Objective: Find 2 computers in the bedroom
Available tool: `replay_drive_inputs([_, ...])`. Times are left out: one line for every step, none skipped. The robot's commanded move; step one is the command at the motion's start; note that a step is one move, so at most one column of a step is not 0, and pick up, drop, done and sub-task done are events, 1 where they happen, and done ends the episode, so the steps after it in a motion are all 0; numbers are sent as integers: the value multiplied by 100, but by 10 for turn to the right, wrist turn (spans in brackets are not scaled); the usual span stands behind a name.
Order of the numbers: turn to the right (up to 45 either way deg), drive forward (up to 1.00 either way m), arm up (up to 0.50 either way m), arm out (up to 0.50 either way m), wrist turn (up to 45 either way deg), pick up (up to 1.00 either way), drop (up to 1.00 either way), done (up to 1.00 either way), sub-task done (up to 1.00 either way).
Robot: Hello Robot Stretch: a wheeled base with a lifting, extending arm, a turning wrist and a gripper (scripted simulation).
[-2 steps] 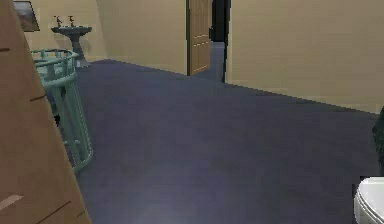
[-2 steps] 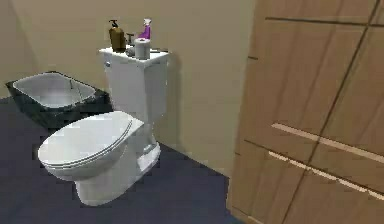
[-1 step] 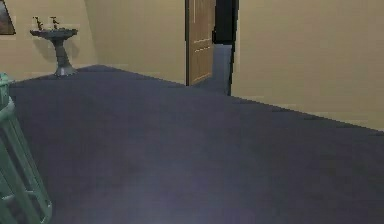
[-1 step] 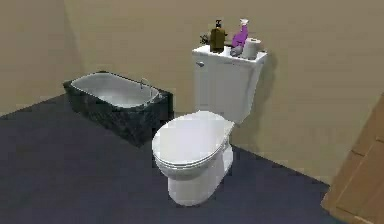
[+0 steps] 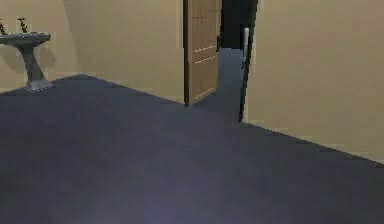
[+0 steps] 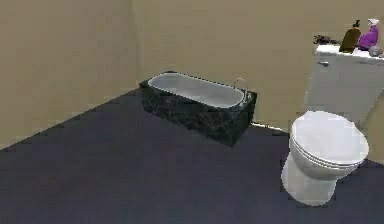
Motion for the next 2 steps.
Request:
replay_drive_inputs([0, 100, 0, 0, 0, 0, 0, 0, 0])
replay_drive_inputs([30, 0, 0, 0, 0, 0, 0, 0, 0])
